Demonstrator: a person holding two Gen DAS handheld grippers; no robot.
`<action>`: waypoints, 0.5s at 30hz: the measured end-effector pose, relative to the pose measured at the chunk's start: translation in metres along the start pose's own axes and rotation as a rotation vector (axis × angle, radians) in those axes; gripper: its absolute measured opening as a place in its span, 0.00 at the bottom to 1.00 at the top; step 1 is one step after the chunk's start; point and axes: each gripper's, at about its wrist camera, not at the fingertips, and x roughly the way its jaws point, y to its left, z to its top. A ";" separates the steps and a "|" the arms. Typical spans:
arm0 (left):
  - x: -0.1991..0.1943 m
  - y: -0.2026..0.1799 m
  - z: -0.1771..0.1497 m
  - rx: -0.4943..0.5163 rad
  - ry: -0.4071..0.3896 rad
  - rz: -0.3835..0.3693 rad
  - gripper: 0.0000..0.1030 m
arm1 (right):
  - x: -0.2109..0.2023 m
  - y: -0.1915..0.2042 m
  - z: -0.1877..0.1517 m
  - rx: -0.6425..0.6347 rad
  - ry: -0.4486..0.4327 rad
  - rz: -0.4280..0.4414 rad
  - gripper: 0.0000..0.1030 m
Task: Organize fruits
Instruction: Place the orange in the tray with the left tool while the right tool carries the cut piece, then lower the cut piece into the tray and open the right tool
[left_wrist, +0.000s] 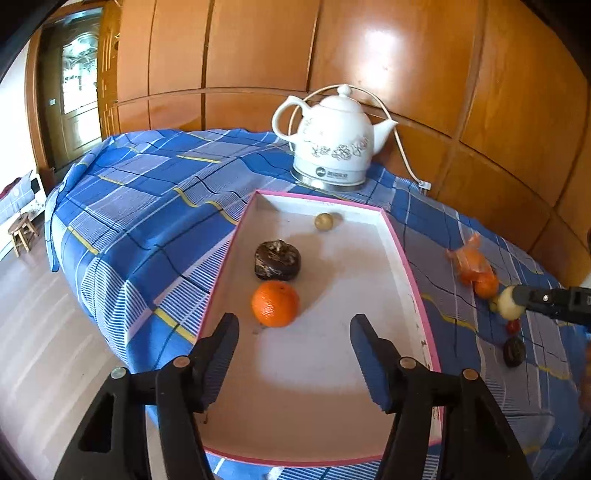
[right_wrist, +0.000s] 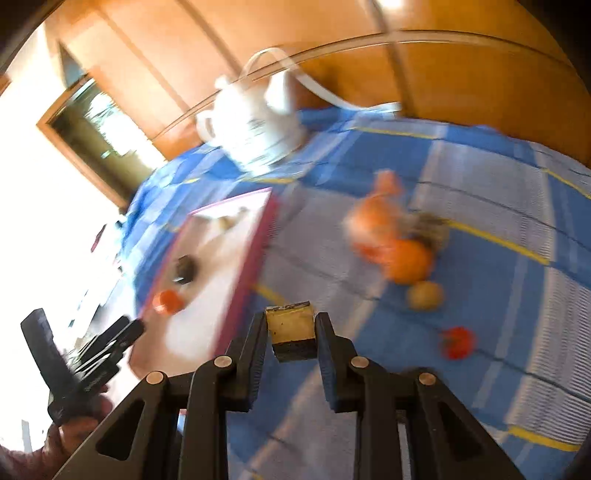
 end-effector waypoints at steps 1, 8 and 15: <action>0.000 0.001 0.000 -0.003 -0.002 0.008 0.62 | 0.005 0.010 0.000 -0.016 0.007 0.017 0.25; 0.006 0.006 -0.002 -0.019 0.023 0.033 0.62 | 0.044 0.071 0.007 -0.095 0.060 0.092 0.25; 0.009 0.008 -0.005 -0.041 0.038 0.022 0.62 | 0.074 0.094 0.012 -0.108 0.078 0.083 0.28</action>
